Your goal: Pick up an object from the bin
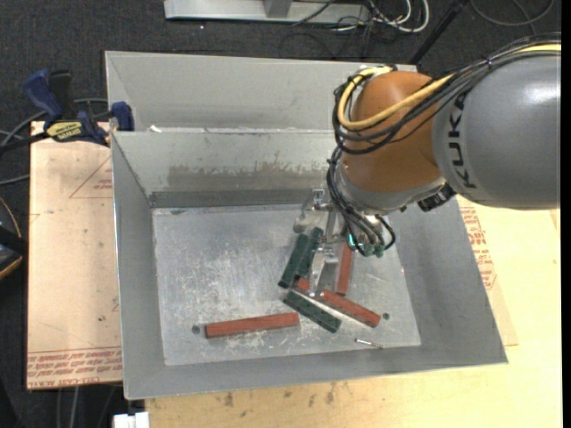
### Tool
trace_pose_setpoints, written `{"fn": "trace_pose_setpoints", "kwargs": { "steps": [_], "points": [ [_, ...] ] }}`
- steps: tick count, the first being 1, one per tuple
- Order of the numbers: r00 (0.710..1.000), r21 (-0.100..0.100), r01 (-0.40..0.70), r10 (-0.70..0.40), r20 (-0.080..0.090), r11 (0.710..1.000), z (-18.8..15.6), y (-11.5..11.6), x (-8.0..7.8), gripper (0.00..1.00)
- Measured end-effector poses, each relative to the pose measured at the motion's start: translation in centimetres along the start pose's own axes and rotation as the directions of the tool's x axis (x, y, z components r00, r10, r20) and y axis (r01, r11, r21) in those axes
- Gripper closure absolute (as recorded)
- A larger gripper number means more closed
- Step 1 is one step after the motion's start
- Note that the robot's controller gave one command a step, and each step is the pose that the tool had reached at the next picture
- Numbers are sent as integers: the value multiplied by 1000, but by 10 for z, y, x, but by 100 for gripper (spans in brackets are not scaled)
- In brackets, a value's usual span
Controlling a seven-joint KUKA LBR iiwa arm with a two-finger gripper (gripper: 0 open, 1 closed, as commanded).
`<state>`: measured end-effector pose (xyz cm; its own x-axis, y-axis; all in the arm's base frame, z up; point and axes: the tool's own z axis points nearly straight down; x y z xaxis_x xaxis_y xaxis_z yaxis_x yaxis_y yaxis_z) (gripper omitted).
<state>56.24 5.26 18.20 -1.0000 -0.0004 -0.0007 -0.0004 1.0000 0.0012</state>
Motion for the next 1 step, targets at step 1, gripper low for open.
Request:
{"fn": "trace_pose_setpoints", "kwargs": {
  "steps": [1],
  "points": [
    [992,-1,124,-124,3,992,107,41,47,100]
  ]
}}
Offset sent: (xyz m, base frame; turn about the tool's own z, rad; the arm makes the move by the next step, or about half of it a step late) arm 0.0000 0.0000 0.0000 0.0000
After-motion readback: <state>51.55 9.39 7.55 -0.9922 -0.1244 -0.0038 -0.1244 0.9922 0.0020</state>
